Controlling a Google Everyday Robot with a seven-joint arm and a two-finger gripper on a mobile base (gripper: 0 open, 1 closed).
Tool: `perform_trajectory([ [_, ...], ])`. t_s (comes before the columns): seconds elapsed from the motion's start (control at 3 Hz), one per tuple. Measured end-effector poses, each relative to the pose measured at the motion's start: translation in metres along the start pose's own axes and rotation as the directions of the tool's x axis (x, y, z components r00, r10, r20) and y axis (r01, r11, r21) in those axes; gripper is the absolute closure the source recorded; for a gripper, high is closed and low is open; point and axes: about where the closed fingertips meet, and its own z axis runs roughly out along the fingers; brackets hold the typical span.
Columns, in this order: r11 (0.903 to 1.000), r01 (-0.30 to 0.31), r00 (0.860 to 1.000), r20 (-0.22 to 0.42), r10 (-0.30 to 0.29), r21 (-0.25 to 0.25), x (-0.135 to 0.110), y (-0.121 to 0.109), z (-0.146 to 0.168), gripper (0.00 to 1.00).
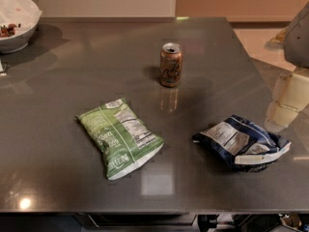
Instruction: Move blue chip bag near orange can
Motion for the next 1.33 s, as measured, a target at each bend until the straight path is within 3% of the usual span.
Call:
perform_trajectory([
  [0.67,0.9997,0.003,1.0,0.025,-0.003,-0.024,0.0,0.002,0.012,0.0],
  [1.0,0.9947,0.055,0.997,0.067,-0.049,-0.087,-0.002,0.009,0.033,0.0],
  [1.33,0.9778,0.15,0.983,0.128,-0.132,-0.147,-0.003,0.021,0.044,0.0],
])
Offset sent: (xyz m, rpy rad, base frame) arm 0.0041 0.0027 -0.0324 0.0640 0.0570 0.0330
